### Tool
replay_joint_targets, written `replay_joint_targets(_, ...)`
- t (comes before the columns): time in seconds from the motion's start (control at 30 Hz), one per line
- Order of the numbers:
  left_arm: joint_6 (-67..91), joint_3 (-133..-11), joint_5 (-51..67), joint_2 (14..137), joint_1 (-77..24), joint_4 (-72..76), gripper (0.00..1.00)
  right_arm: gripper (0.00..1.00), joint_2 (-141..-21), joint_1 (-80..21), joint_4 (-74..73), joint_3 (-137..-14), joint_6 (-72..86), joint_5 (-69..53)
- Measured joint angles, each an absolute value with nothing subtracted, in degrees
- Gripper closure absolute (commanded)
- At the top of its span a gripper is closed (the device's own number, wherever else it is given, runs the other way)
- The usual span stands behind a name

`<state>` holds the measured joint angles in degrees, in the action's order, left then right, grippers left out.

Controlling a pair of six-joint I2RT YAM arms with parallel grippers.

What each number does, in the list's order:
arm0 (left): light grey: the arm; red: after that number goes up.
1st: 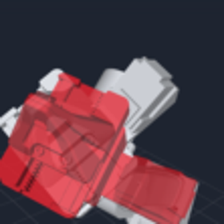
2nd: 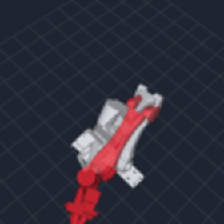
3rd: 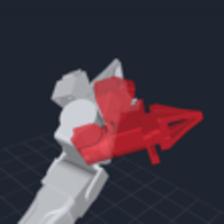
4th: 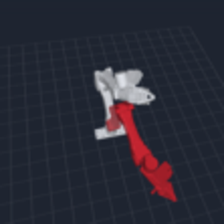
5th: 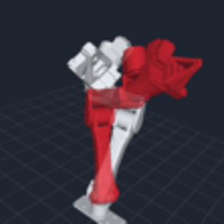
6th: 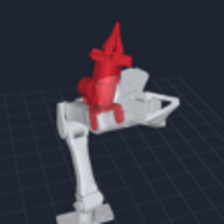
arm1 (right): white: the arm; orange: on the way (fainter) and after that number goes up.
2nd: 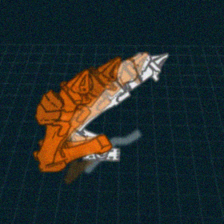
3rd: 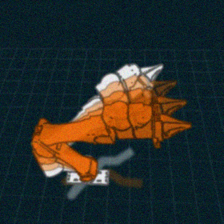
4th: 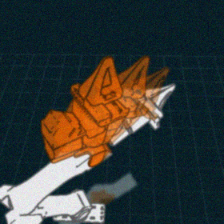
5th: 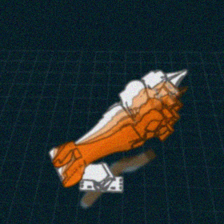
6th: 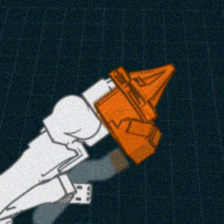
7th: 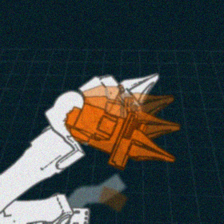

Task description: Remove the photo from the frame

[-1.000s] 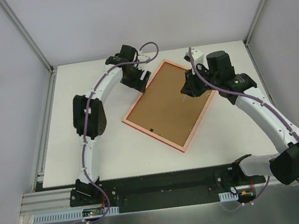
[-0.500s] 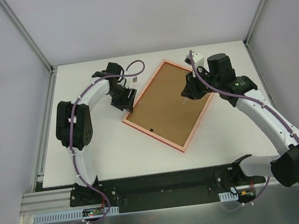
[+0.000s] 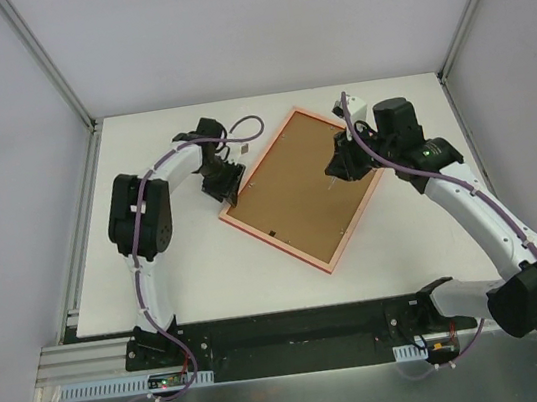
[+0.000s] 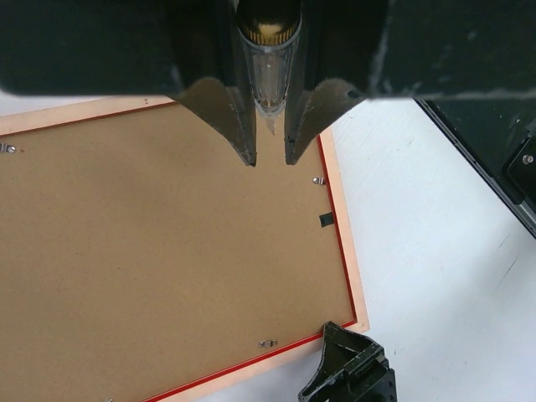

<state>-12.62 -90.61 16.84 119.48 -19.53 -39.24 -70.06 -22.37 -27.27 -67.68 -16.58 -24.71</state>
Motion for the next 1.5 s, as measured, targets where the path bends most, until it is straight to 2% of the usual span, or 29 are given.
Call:
replay_joint_targets(0.3,-17.43,-90.76,17.69,119.90,-20.64,-39.51,0.92,0.99,-70.08,-22.37,-27.27,-67.68,-16.47,-24.95)
replay_joint_targets(0.63,-25.12,-97.91,17.93,124.09,-22.94,-40.66,0.96,0.99,-70.08,-22.37,-27.22,-67.70,-15.86,-25.63)
replay_joint_targets(0.73,-28.27,-102.32,17.37,126.67,-24.10,-41.43,0.98,0.99,-70.35,-22.37,-26.70,-67.70,-15.64,-26.04)
replay_joint_targets(1.0,-36.29,-118.80,9.47,136.20,-26.61,-41.91,0.95,0.99,-73.76,-24.29,-23.40,-67.68,-16.78,-25.65)
replay_joint_targets(1.07,-37.91,-123.13,6.66,138.87,-26.96,-41.52,0.92,0.99,-75.13,-25.91,-22.35,-67.55,-17.87,-24.80)
replay_joint_targets(1.2,-39.79,-129.16,0.89,142.82,-27.03,-39.29,0.78,0.99,-78.67,-29.98,-19.88,-67.13,-20.21,-22.81)
replay_joint_targets(1.27,-40.14,-131.13,-2.74,144.31,-26.98,-37.39,0.45,0.99,-81.34,-32.05,-18.39,-67.13,-21.15,-21.19)
replay_joint_targets(1.33,-39.92,-131.46,-6.00,144.57,-26.92,-35.46,0.30,0.99,-84.23,-33.78,-16.51,-67.13,-21.80,-19.49)
replay_joint_targets(1.37,-39.57,-131.61,-6.94,144.51,-26.89,-34.74,0.25,0.99,-85.76,-34.39,-15.44,-67.13,-22.06,-18.61)
replay_joint_targets(1.5,-35.59,-128.97,-7.79,142.23,-26.33,-32.42,0.18,0.99,-91.61,-35.79,-12.08,-67.77,-22.72,-15.55)
